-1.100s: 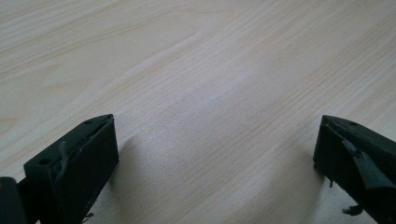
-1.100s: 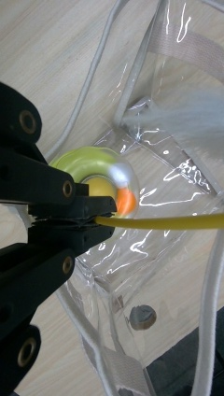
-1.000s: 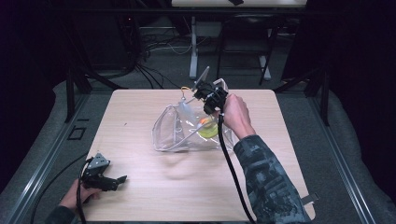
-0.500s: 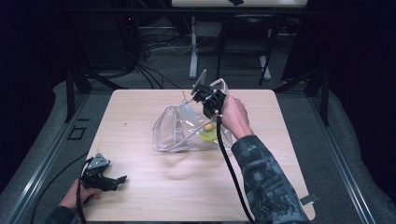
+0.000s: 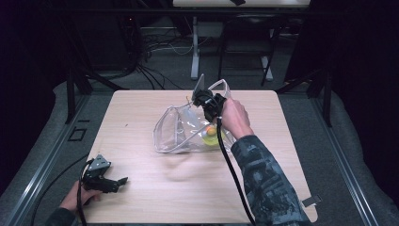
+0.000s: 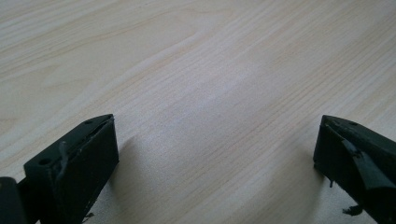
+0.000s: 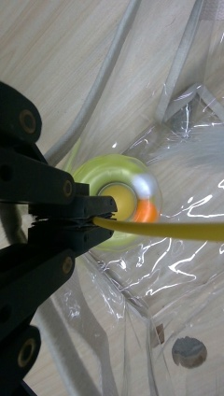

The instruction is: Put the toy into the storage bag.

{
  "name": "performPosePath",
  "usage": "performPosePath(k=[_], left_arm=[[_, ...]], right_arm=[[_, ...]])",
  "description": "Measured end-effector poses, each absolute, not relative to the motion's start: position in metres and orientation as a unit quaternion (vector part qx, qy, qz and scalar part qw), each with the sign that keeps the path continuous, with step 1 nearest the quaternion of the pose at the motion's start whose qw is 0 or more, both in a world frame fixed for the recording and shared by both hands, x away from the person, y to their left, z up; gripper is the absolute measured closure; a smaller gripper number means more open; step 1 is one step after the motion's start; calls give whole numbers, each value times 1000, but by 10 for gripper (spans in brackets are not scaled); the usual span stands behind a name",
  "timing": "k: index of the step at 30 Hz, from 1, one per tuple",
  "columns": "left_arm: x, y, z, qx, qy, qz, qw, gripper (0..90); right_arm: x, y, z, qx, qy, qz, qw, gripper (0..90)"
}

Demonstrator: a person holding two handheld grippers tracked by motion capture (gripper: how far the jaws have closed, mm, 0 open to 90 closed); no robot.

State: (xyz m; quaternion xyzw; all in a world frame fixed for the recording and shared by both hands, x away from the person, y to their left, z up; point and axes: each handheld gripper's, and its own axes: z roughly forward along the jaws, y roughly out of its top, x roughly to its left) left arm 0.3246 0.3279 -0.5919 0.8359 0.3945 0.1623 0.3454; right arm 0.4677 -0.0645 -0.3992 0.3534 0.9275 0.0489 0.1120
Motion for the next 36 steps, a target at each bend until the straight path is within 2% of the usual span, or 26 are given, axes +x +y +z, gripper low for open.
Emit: performPosePath(k=[12, 19, 23, 36], left_arm=[[324, 328, -592, 836, 395, 162, 346, 0], [324, 328, -592, 836, 395, 162, 346, 0], [324, 328, -592, 836, 394, 162, 346, 0], [324, 327, -593, 834, 395, 166, 348, 0]], right_arm=[[471, -61, -405, 361, 926, 35, 104, 870], [464, -66, -395, 360, 923, 67, 118, 826], [459, -70, -385, 364, 917, 103, 125, 747], [436, -114, -350, 388, 880, 224, 158, 290]])
